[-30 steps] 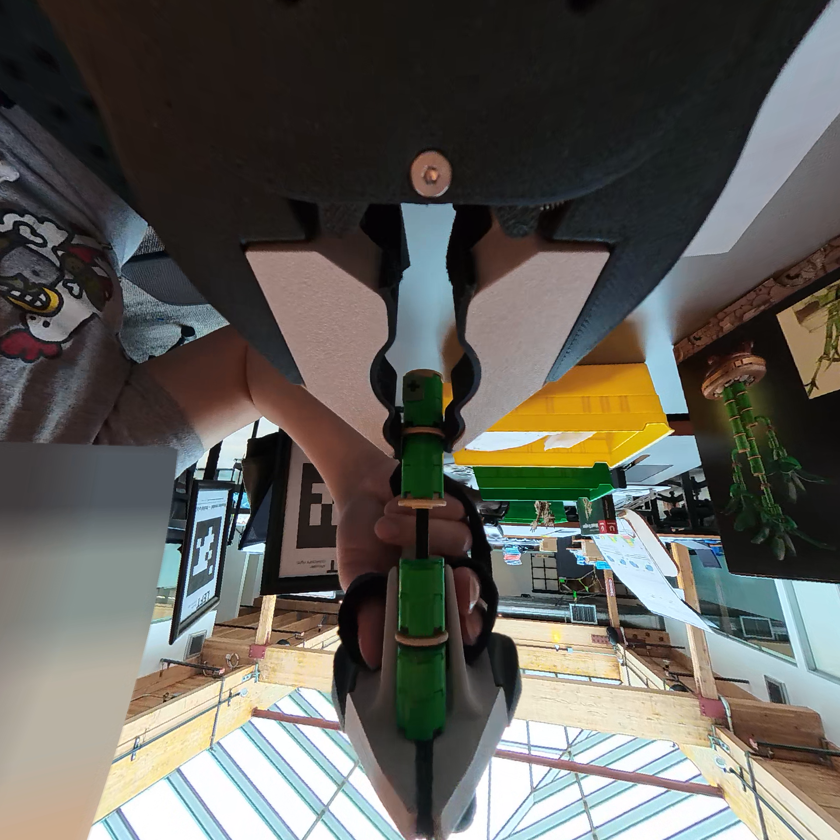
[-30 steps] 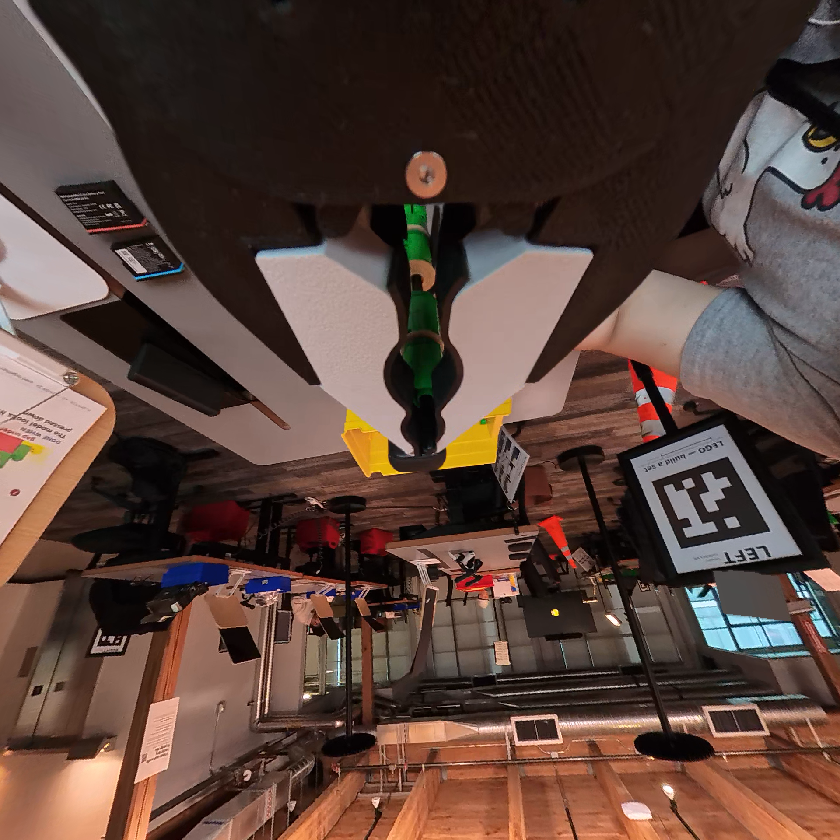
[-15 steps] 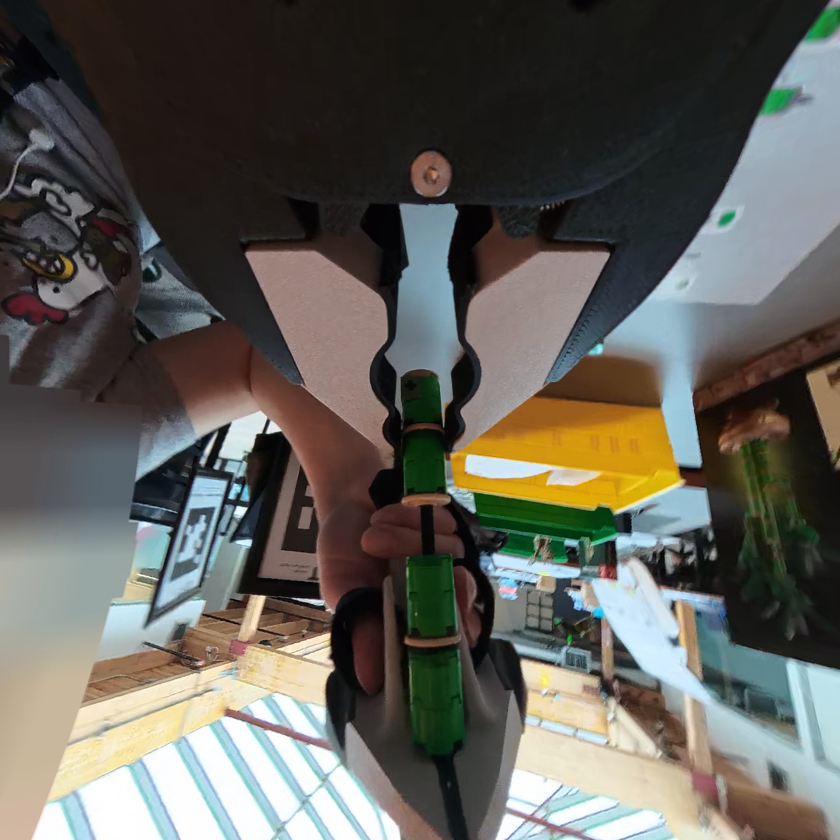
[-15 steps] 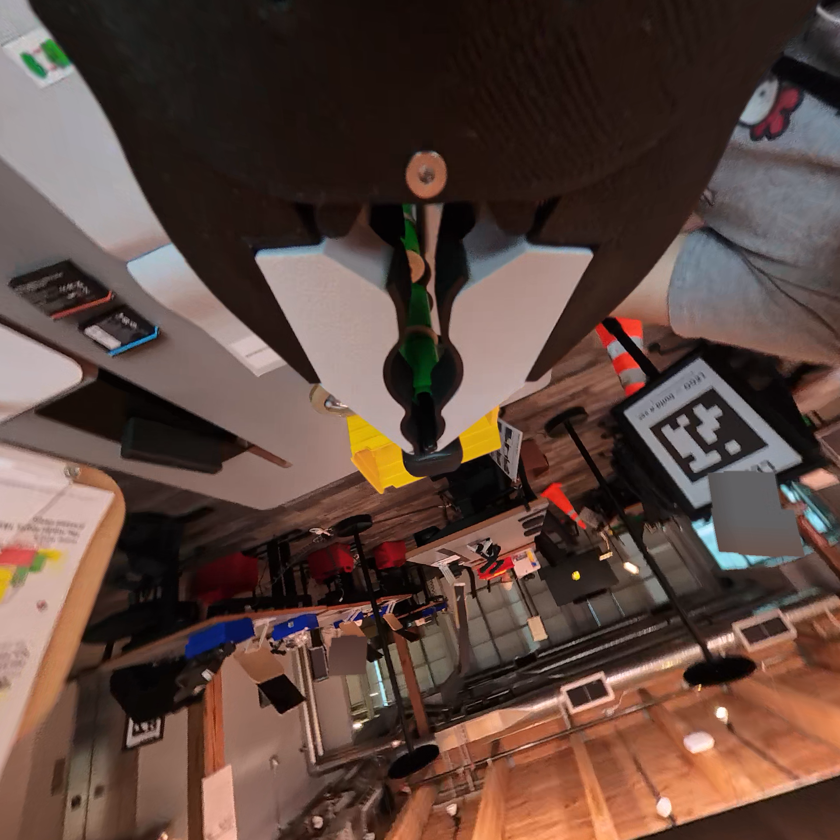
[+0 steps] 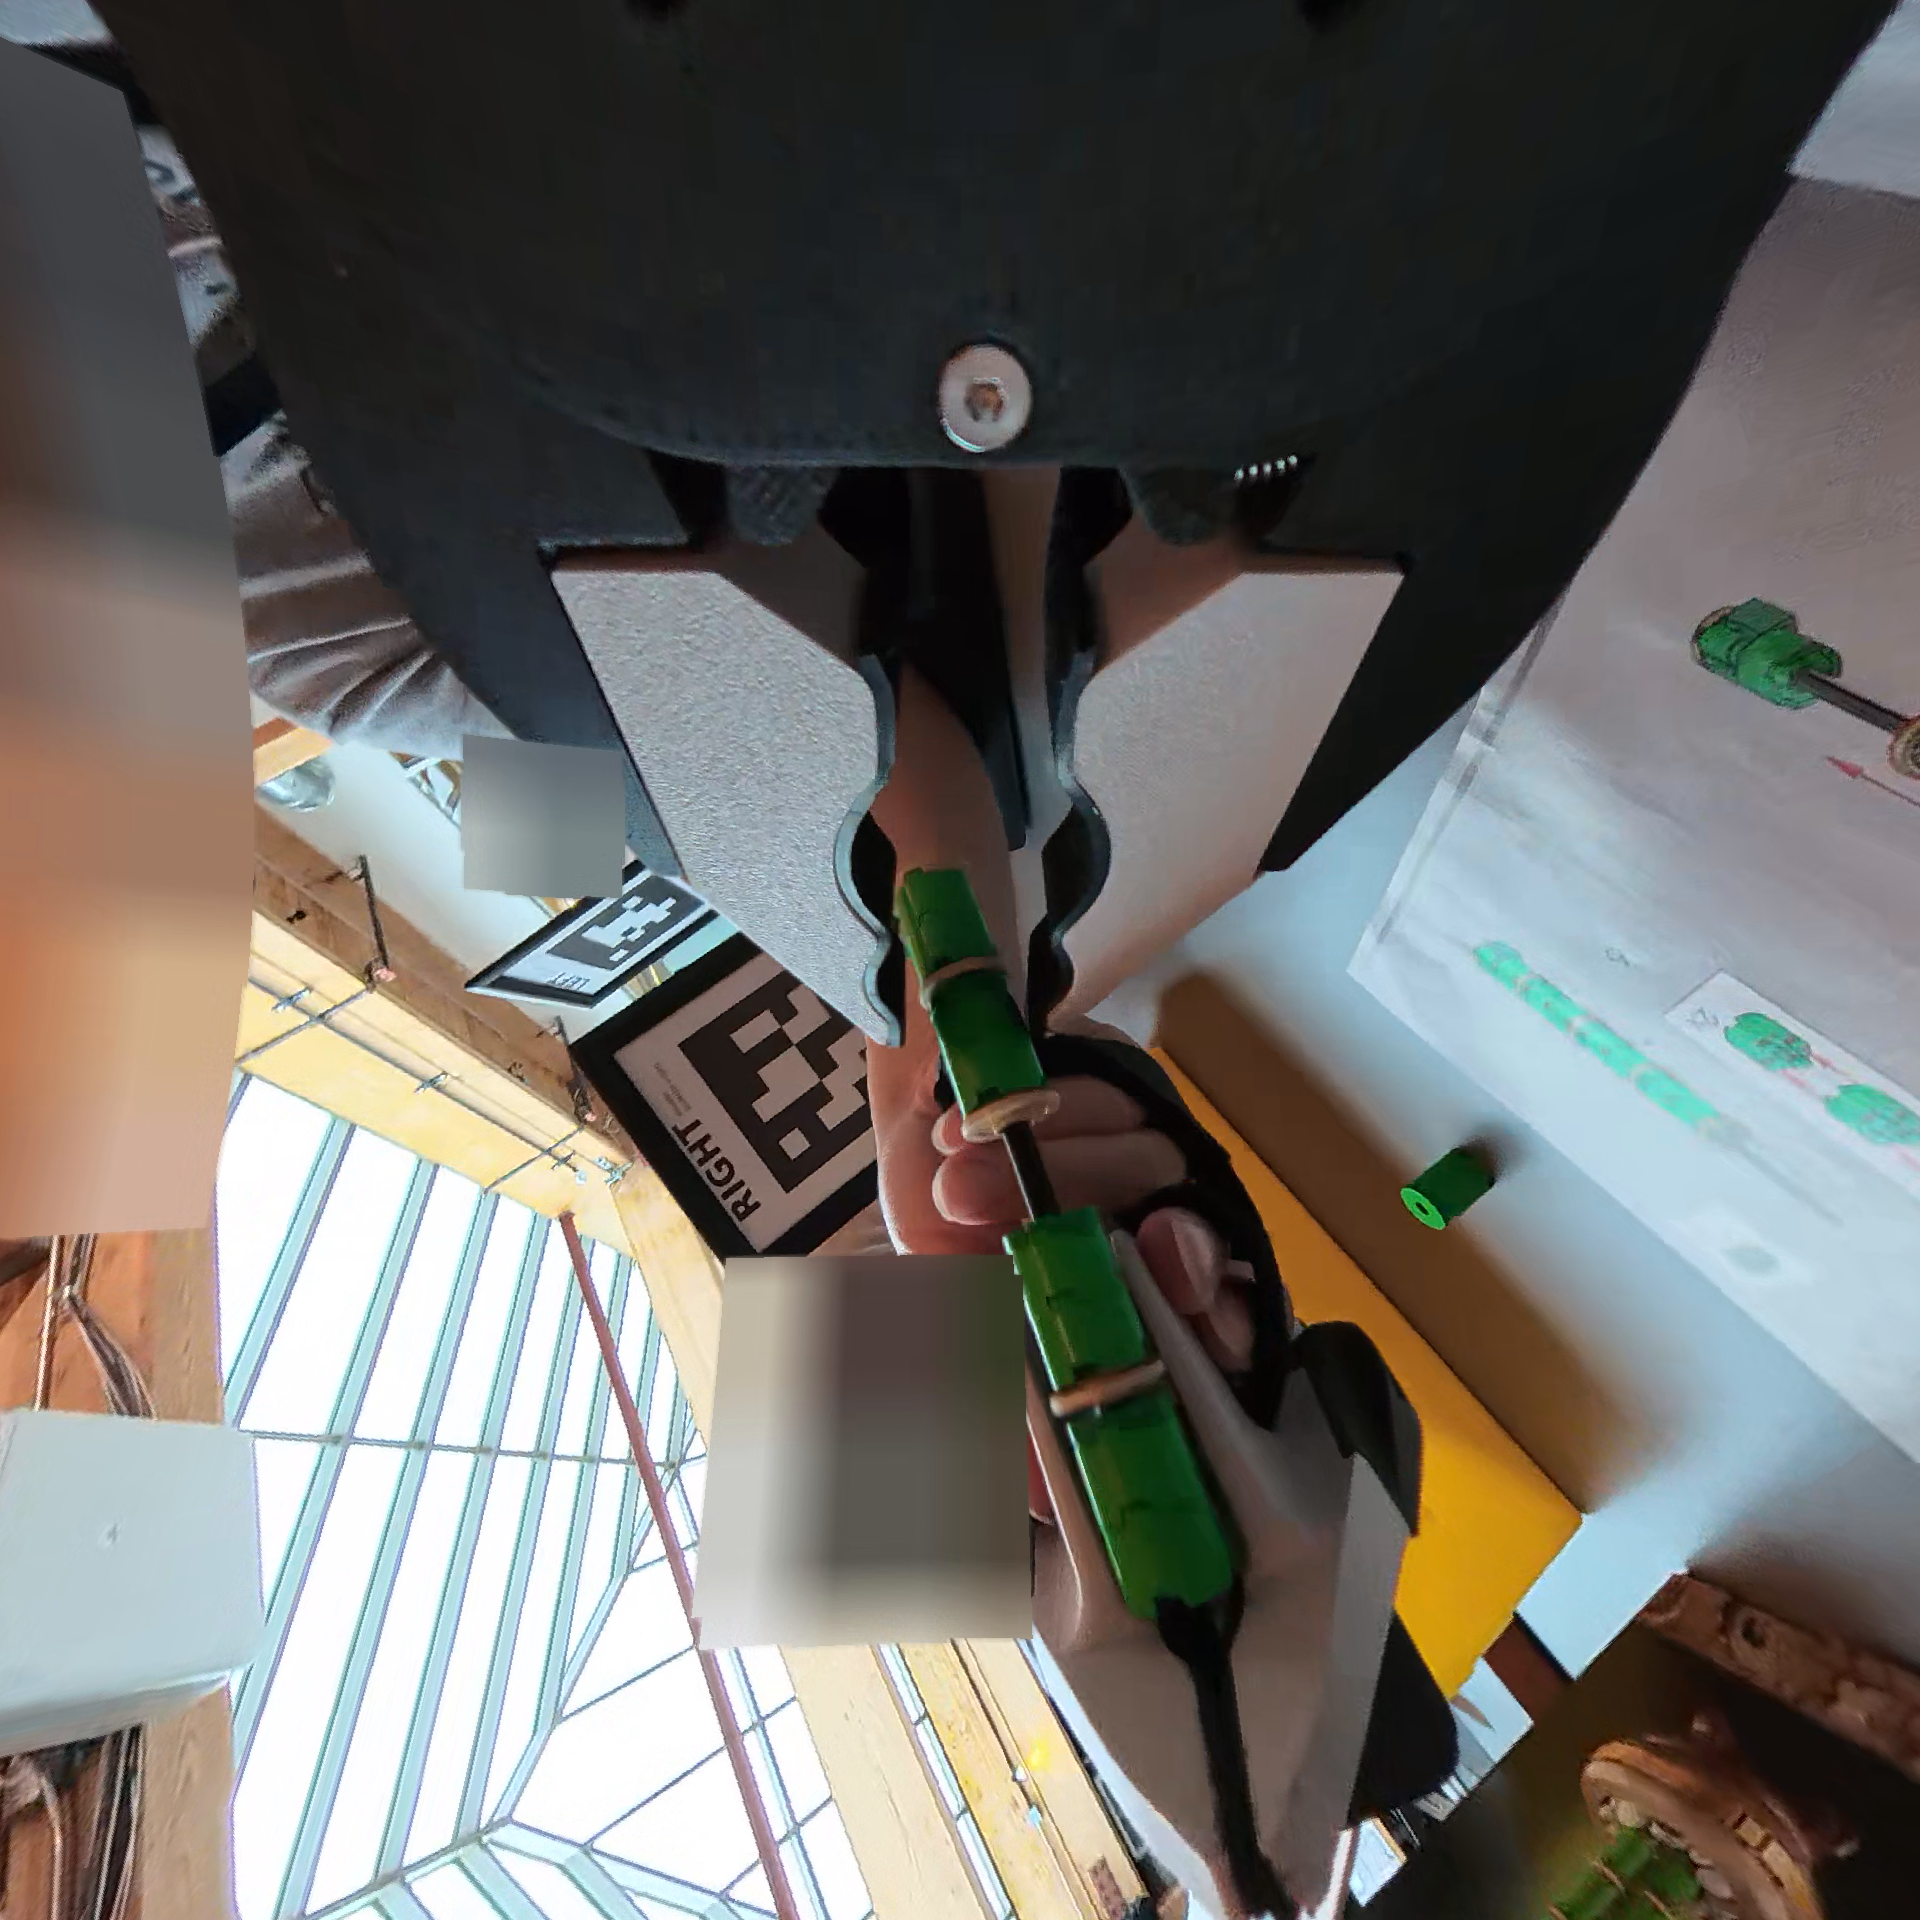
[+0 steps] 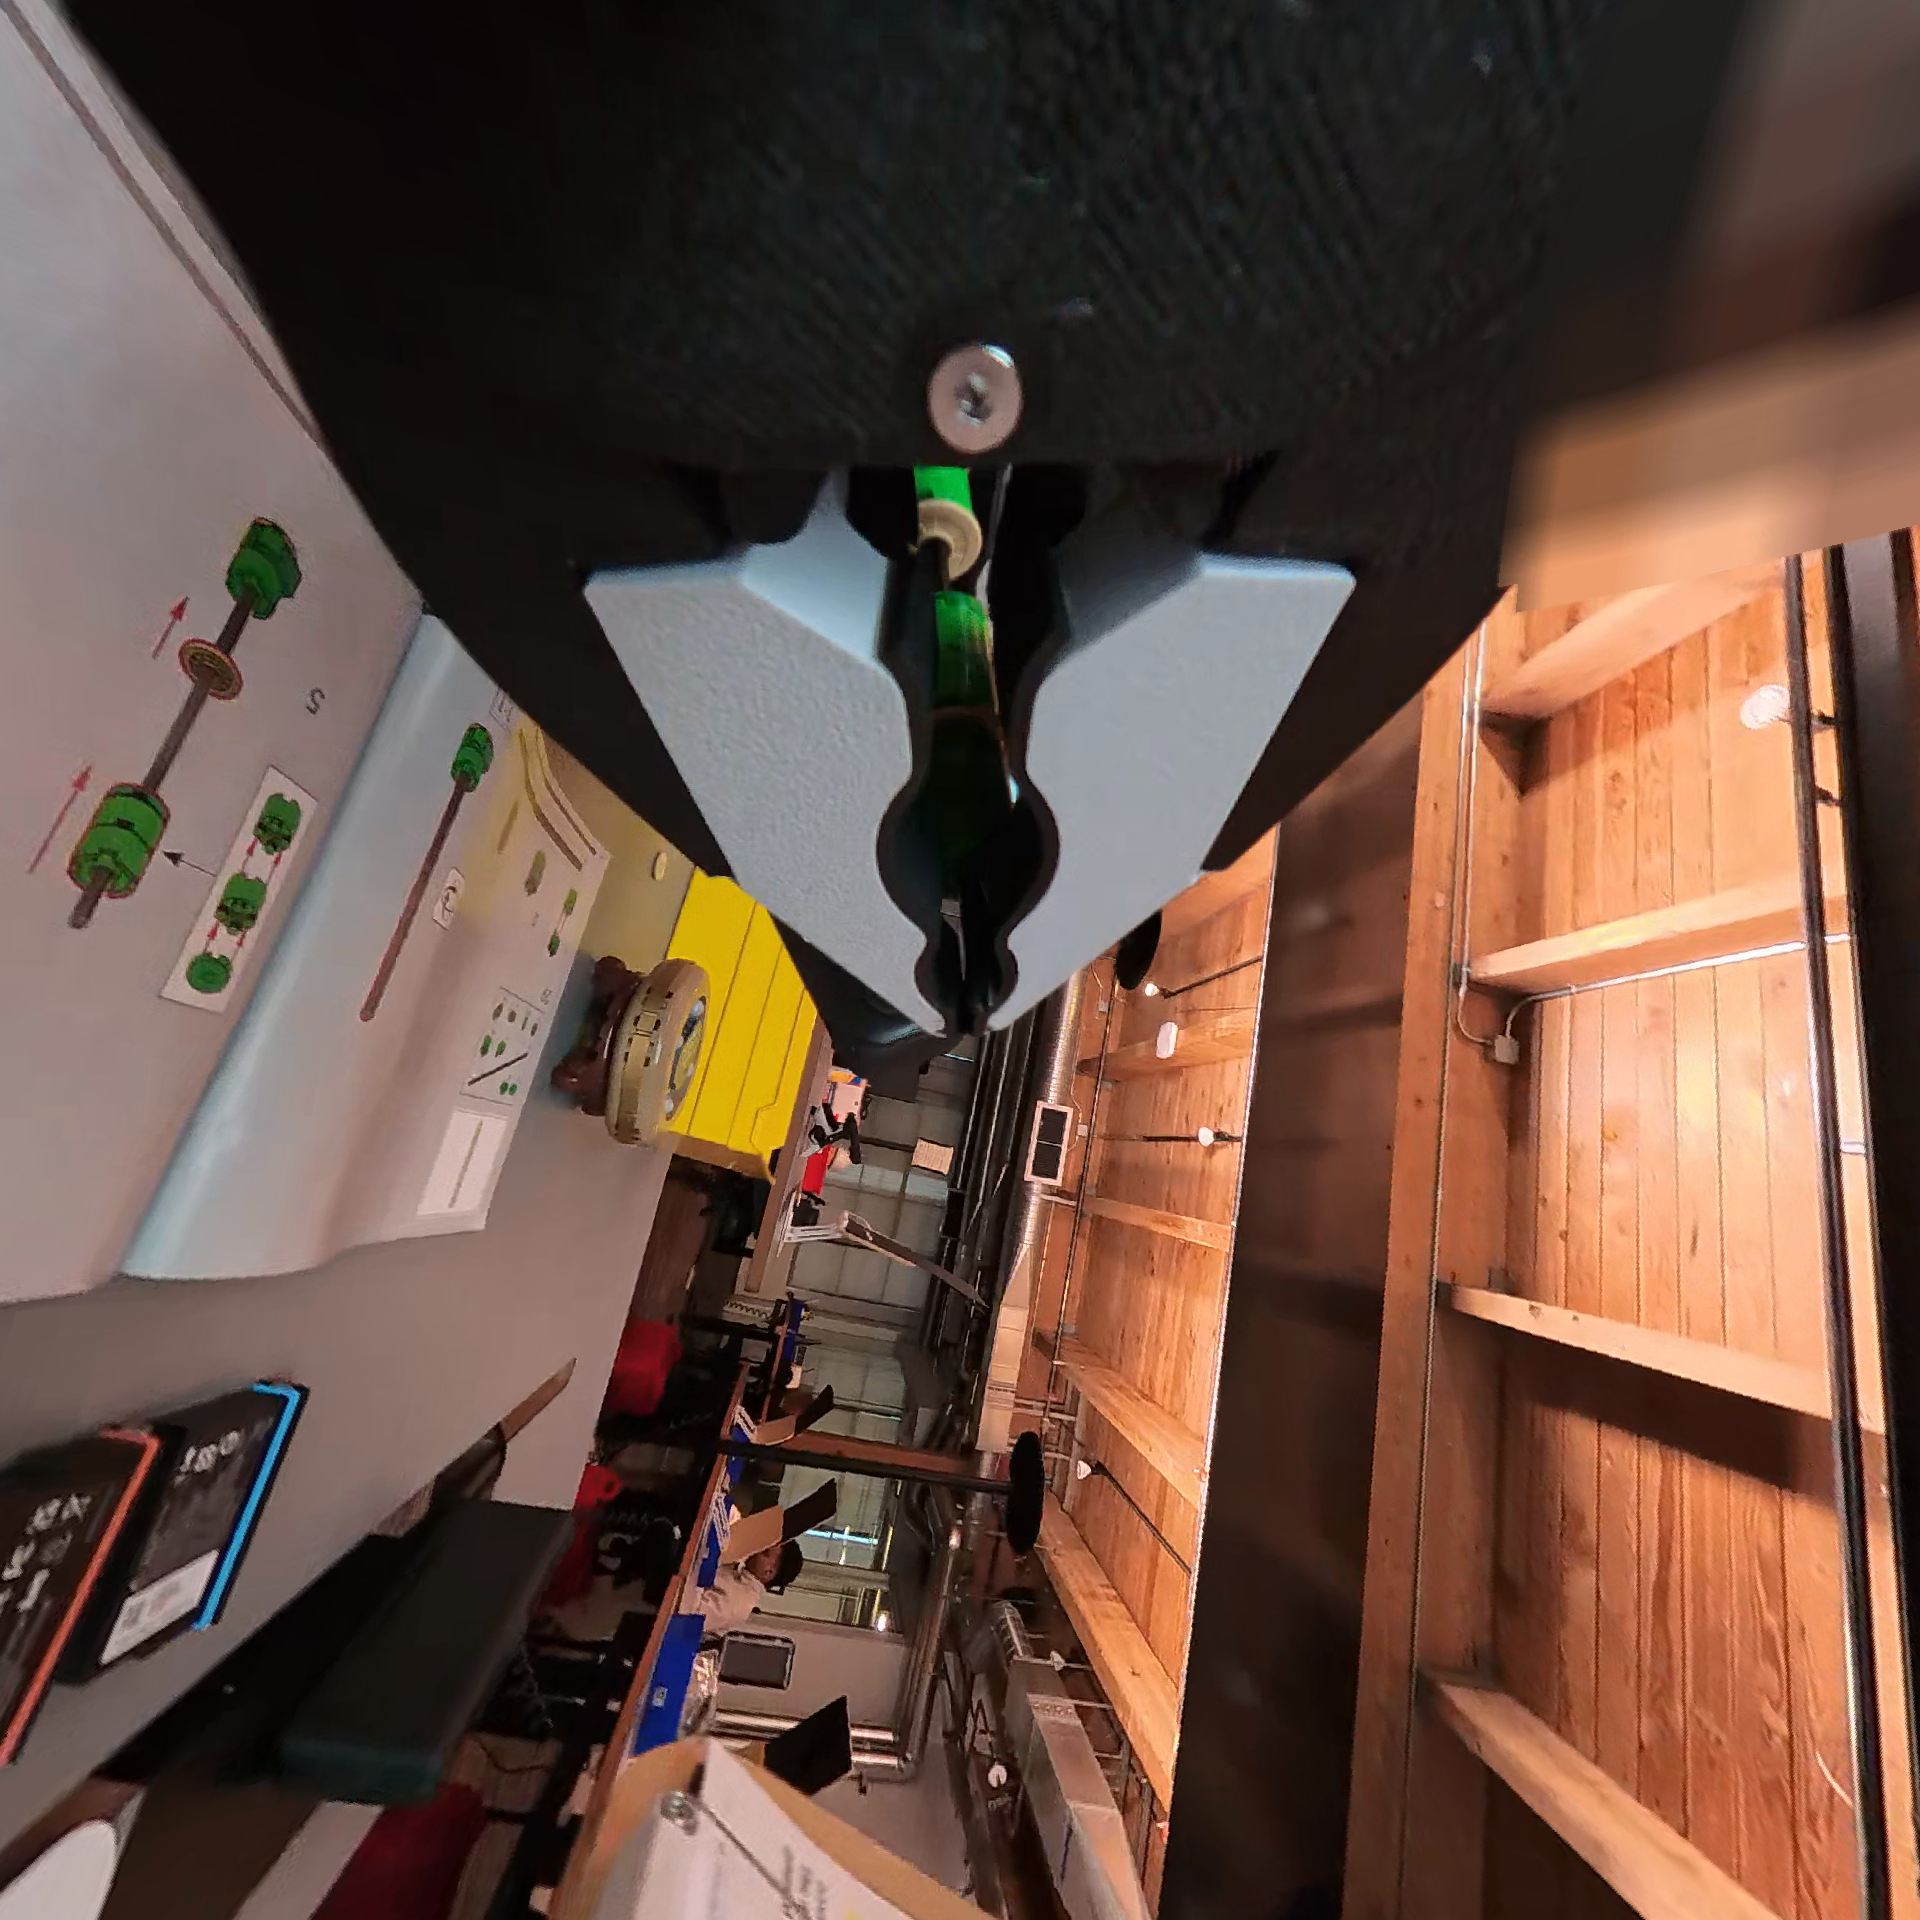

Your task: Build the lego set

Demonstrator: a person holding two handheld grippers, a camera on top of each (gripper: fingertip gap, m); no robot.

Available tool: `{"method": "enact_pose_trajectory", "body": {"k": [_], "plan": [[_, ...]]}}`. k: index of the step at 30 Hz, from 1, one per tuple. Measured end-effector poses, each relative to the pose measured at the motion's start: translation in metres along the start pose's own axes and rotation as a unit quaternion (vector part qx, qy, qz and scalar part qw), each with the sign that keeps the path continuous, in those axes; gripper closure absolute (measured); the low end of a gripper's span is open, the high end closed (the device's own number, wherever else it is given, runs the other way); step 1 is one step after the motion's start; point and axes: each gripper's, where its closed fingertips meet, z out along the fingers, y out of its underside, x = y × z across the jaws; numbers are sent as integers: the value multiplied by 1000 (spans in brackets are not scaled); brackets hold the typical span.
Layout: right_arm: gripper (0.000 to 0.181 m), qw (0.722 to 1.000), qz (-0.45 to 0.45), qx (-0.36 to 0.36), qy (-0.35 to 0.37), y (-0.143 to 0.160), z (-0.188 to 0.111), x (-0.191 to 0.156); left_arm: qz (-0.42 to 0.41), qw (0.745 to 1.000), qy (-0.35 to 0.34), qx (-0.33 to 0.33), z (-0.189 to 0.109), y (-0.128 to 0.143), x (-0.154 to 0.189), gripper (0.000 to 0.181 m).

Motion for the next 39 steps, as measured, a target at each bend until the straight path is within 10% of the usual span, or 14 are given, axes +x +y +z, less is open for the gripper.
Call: {"method": "enact_pose_trajectory", "body": {"k": [14, 23, 39], "plan": [[181, 999, 11, 27, 13, -12, -9, 6, 15, 999, -17, -31, -24, -4, -13, 158], [181, 997, -48, 65, 10, -22, -15, -21, 108, 961, -40, -252, 3, 80, -22, 181], [181, 969, -234, 55, 55, 23, 31, -53, 196, 978, -25, -61, 50, 57, -1, 181]]}}
